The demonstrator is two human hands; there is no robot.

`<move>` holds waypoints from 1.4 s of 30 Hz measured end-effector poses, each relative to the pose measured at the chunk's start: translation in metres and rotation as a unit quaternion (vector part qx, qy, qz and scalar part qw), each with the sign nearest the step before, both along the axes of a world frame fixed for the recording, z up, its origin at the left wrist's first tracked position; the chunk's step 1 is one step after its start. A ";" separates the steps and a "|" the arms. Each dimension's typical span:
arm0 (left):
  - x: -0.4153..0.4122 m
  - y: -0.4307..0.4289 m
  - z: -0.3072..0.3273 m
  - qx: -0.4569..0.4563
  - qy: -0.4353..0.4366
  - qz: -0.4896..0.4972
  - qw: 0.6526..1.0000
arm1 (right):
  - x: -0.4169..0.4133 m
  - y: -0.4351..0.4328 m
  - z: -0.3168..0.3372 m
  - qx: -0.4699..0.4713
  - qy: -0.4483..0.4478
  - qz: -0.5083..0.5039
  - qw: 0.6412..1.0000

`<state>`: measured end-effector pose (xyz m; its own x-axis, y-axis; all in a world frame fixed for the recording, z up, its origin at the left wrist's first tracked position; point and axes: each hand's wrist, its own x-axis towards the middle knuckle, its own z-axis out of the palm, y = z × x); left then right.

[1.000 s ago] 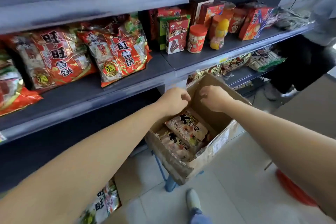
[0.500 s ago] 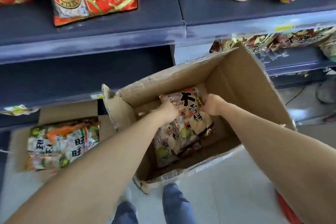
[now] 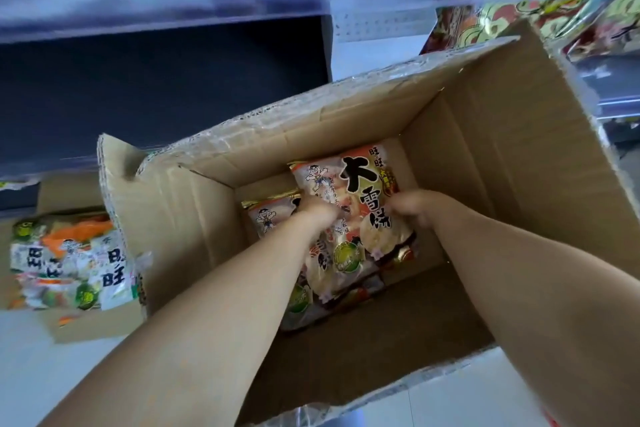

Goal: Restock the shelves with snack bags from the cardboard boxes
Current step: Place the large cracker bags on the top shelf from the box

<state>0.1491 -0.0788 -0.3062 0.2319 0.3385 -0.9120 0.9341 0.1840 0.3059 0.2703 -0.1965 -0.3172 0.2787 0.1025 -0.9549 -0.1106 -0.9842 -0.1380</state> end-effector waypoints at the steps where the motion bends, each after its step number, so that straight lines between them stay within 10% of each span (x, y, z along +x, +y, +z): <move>1: 0.001 -0.001 0.001 -0.016 -0.001 0.028 0.999 | 0.001 0.000 -0.002 0.003 0.010 -0.022 1.000; 15: -0.001 -0.011 0.085 0.035 -0.100 -0.013 0.994 | -0.031 0.004 0.091 0.045 -0.064 -0.084 0.993; 29: -0.084 0.049 0.309 0.065 -0.311 -0.173 0.932 | -0.112 -0.006 0.280 0.156 -0.120 -0.254 0.947; 42: -0.213 0.201 0.518 0.264 -0.564 -0.029 0.782 | -0.207 0.163 0.527 0.538 -0.253 -0.309 0.742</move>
<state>-0.0640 0.1222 0.2120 0.8171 0.5578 0.1459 0.0182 -0.2780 0.9604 0.0630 -0.0334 0.2103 0.8850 0.4337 -0.1696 -0.1612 -0.0563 -0.9853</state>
